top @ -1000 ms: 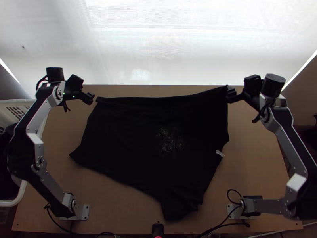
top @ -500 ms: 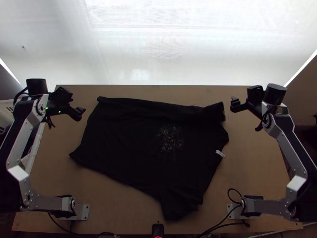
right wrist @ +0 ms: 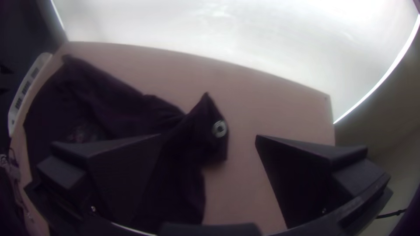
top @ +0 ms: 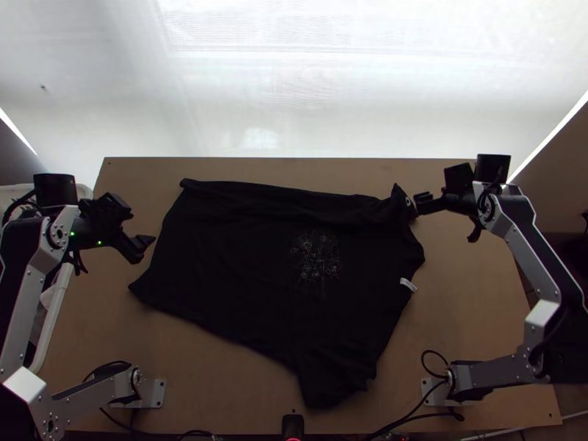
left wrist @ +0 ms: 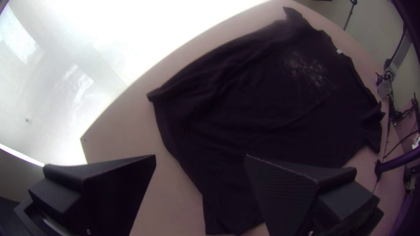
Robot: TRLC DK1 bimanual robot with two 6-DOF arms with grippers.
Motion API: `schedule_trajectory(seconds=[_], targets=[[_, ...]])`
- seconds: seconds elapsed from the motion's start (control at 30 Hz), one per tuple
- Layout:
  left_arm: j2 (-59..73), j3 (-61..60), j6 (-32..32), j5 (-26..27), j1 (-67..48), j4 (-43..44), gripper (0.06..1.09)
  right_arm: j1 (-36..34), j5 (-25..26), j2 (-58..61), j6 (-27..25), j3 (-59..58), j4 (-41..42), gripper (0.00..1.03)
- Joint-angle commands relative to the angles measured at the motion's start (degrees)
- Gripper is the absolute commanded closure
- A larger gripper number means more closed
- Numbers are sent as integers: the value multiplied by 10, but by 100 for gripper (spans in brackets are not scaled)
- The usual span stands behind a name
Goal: Fold the t-shirt
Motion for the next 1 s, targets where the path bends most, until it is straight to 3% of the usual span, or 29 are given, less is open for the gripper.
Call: schedule_trajectory(seconds=[0.0, 0.13, 0.23, 0.33, 0.5, 0.63, 0.77, 0.97], targets=[[25, -11, 41, -9, -4, -114, 10, 72, -47, -99, -4, -14, -208, 5], [35, -14, 54, -10, -9, -161, 10, 156, -54, -136, -1, -2, -338, 5], [36, -24, 99, -17, -8, -201, 10, 255, -56, -191, 3, -28, -375, 5], [-2, -52, 166, -55, -3, -201, 10, 325, -56, -247, -35, -71, -412, 5], [-116, -113, 318, -63, 34, -191, 10, 340, -77, -341, -90, -112, -446, 5], [-172, -154, 375, -67, 48, -186, 10, 374, -72, -406, -103, -129, -439, 5], [-194, -189, 376, -65, 66, -142, 10, 412, -19, -424, -105, -162, -422, 5], [-186, -229, 335, -61, 83, -87, 10, 411, -14, -413, -81, -184, -396, 5]])
